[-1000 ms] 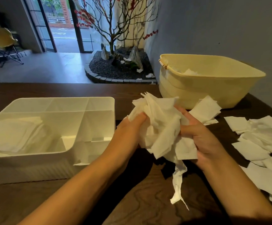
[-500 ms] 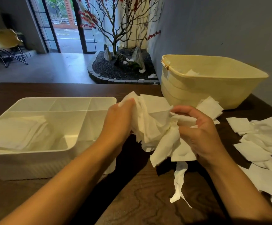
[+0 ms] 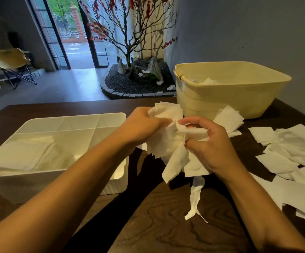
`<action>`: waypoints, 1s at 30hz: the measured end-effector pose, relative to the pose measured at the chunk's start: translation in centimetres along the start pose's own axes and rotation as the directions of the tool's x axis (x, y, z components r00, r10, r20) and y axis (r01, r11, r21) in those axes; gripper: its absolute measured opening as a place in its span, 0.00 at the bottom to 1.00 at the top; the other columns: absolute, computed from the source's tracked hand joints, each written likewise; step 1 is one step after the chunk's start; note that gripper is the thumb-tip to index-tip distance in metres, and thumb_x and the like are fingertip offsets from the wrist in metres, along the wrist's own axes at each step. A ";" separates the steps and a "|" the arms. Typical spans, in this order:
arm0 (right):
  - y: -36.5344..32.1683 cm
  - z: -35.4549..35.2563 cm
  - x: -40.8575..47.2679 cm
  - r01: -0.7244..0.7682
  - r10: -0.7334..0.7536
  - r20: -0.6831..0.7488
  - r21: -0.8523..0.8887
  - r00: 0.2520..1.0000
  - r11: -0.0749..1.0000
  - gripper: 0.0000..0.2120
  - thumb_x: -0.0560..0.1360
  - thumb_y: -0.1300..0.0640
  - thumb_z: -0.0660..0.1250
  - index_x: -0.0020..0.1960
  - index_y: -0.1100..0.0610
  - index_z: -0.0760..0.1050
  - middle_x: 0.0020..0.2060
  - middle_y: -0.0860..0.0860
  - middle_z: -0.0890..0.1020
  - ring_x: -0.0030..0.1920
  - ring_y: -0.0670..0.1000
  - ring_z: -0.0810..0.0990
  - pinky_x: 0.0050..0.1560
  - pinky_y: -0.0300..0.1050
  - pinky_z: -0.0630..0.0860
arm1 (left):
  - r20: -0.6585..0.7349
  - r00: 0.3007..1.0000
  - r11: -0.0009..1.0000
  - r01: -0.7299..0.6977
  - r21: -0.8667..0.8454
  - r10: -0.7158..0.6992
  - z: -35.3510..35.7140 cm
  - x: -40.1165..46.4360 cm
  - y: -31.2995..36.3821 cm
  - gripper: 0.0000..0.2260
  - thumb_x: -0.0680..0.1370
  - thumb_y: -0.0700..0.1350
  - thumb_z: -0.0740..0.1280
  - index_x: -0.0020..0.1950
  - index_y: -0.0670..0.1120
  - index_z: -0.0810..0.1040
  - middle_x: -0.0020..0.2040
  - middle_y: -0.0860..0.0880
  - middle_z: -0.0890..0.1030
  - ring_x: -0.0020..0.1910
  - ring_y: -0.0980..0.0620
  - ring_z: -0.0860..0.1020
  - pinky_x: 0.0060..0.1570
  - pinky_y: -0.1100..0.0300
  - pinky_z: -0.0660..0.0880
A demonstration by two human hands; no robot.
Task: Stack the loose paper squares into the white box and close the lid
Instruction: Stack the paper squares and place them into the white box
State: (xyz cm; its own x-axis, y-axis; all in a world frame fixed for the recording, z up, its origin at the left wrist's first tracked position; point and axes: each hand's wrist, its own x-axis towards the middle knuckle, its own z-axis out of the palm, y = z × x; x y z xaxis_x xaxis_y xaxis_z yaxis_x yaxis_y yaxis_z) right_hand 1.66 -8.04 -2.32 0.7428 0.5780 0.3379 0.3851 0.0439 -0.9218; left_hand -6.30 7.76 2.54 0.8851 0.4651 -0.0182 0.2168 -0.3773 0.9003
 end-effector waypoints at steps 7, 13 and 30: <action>-0.1 -0.6 0.3 -0.101 0.106 -0.055 0.081 0.993 0.992 0.24 0.69 0.72 0.71 0.57 0.49 0.79 0.47 0.43 0.81 0.45 0.39 0.80 0.41 0.33 0.76 | -0.229 0.973 0.953 -0.097 -0.286 0.030 0.1 0.5 1.3 0.03 0.80 0.46 0.68 0.49 0.48 0.81 0.47 0.47 0.84 0.45 0.52 0.82 0.45 0.55 0.79; 0.1 -0.9 0.6 -0.286 0.289 -0.083 0.037 0.954 0.957 0.22 0.70 0.70 0.68 0.57 0.47 0.78 0.53 0.48 0.79 0.50 0.52 0.79 0.40 0.45 0.76 | -0.321 0.944 0.908 -0.203 -0.368 0.081 0.2 0.5 1.4 0.03 0.81 0.46 0.65 0.50 0.49 0.78 0.49 0.50 0.79 0.49 0.52 0.78 0.47 0.57 0.76; 0.3 -0.5 0.3 -0.012 0.010 -0.017 -0.159 1.000 0.987 0.12 0.75 0.54 0.71 0.54 0.38 0.77 0.44 0.37 0.82 0.48 0.39 0.78 0.48 0.40 0.78 | 0.069 0.961 0.530 0.208 -0.822 -0.269 3.9 0.8 -1.7 0.14 0.80 0.42 0.59 0.61 0.43 0.80 0.51 0.42 0.84 0.47 0.44 0.81 0.45 0.52 0.77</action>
State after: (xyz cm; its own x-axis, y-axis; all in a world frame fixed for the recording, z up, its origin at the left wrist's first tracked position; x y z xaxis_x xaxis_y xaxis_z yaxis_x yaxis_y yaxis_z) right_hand 2.27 -8.29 -2.42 0.7555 0.5648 0.3319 0.4580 -0.0932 -0.8840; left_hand -4.41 5.65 -0.68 0.8207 0.4926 -0.2896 -0.0402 0.5554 0.8306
